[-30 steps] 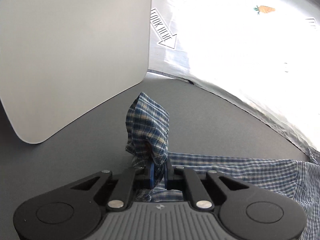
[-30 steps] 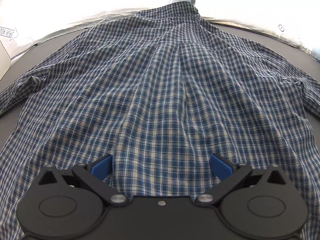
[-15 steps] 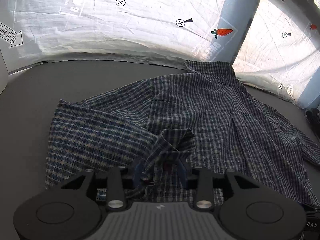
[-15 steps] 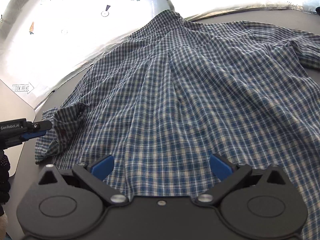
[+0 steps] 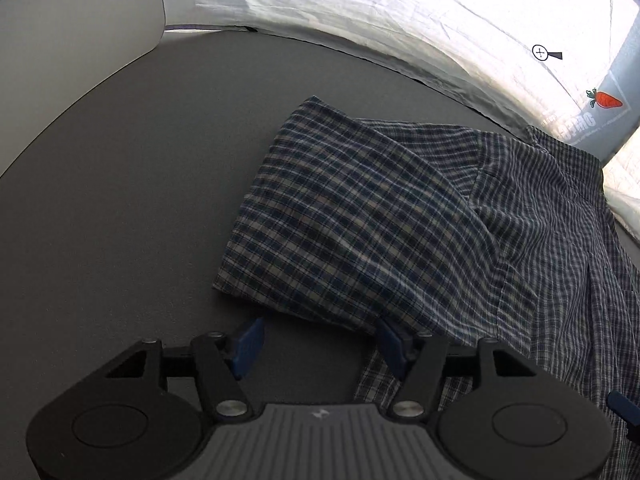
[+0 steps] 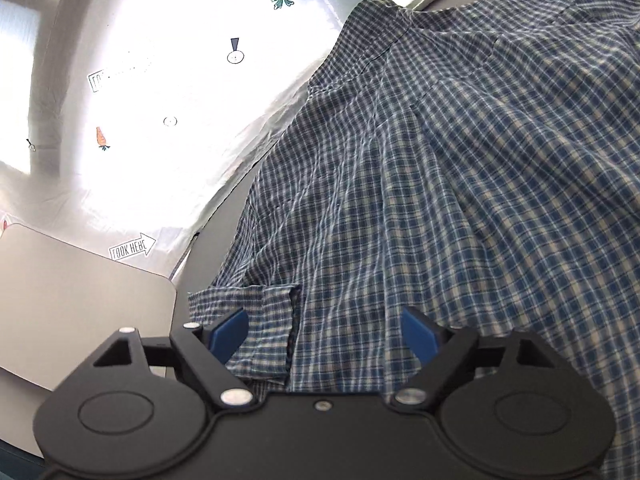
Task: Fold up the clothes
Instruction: 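Fold the shirt side over the body with the left gripper while the right gripper grasps the hem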
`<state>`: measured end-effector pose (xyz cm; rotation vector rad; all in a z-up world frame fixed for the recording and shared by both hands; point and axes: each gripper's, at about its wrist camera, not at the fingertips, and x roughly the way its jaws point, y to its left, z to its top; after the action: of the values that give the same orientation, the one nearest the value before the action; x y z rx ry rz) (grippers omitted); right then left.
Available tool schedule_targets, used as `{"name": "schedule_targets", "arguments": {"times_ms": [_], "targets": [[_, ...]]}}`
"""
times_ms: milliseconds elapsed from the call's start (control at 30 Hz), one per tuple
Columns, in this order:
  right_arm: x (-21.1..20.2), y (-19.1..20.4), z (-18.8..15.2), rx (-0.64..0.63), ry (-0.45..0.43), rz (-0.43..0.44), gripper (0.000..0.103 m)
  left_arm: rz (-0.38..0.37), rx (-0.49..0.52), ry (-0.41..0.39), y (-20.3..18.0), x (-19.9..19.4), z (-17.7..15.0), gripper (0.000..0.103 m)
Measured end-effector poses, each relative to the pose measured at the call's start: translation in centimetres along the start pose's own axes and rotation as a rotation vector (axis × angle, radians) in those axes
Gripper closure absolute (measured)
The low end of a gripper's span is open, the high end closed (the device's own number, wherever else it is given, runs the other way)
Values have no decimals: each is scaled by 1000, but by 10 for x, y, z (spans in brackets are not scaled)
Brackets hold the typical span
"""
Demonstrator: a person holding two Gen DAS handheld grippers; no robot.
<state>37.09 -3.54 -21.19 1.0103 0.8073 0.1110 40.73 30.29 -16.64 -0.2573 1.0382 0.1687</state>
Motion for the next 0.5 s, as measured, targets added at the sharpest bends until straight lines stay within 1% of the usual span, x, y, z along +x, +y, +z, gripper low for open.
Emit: {"name": "schedule_targets", "arguments": {"times_ms": [33,67,100,133,167,200,233,267,300,400,433,500], "targets": [[8,-2,2,53,18,30,28,14,17,6,-3,4,0,40],[16,-3,3,102,36,58,42,28,39,3,-7,6,-1,38],[24,-5,3,151,55,86,48,38,63,-1,-11,8,-1,36],[33,-6,3,190,74,113,49,48,83,-1,-15,10,-1,34],[42,-3,2,204,94,134,54,57,101,-1,-18,12,-1,32],[49,0,1,196,110,141,61,64,111,-1,-20,13,-1,31],[55,5,0,175,127,139,65,69,119,-2,-22,14,0,30],[62,10,-1,148,145,131,71,68,117,2,-22,16,1,28],[67,15,-3,126,158,119,73,63,110,6,-22,17,3,27],[83,25,-7,90,185,71,73,52,78,28,-21,20,8,23],[87,28,-8,74,190,48,73,52,76,35,-22,21,10,20],[89,38,-8,2,174,-26,73,62,86,48,-26,24,12,19]]}}
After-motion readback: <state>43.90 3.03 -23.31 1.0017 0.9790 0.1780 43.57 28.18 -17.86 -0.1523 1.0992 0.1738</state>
